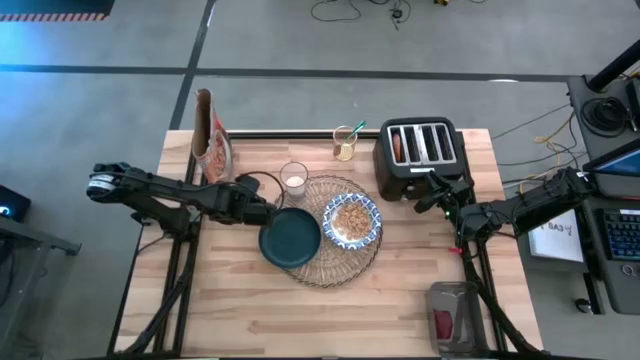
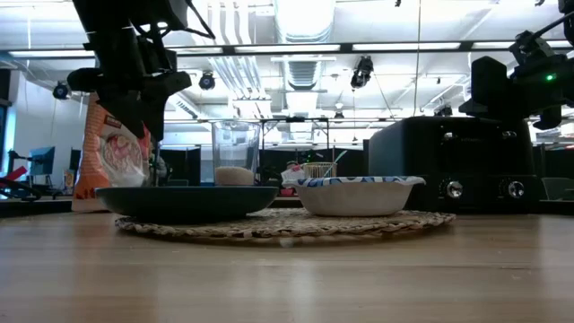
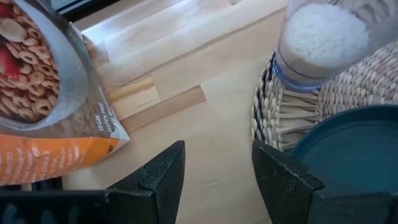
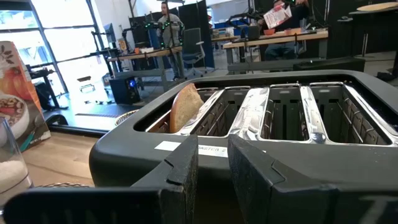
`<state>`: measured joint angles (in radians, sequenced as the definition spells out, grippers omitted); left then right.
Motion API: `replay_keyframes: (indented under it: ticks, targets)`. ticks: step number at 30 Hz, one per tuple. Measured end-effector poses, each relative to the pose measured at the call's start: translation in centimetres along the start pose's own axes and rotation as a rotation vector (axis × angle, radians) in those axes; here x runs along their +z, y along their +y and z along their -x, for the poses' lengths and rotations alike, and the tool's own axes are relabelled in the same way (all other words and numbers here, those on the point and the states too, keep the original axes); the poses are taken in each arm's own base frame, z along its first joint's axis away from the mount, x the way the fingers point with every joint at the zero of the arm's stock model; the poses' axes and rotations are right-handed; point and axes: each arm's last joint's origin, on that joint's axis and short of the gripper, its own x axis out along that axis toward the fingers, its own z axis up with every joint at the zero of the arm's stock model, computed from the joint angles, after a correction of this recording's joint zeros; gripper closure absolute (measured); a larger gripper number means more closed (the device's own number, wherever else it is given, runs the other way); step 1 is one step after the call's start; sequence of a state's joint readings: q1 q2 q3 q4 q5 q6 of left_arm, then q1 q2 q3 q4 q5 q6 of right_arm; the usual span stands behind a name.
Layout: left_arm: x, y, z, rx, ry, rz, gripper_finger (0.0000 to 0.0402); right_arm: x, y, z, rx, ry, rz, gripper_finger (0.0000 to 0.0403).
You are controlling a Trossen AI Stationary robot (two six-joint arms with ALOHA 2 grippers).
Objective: Arrange a breakfast setting
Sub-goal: Put the bagel from the toaster on the black plate on the brown placemat
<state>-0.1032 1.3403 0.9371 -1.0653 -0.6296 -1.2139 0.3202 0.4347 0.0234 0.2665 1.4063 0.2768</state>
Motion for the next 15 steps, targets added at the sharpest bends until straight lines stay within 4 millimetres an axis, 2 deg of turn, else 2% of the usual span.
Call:
replay_keyframes:
  ticks: [15]
  targets:
    - [0.04,0.01,-0.04,-0.002,0.004,-0.05,0.0232,0.0,0.0,0.0,0.0,0.0,0.0,0.0323]
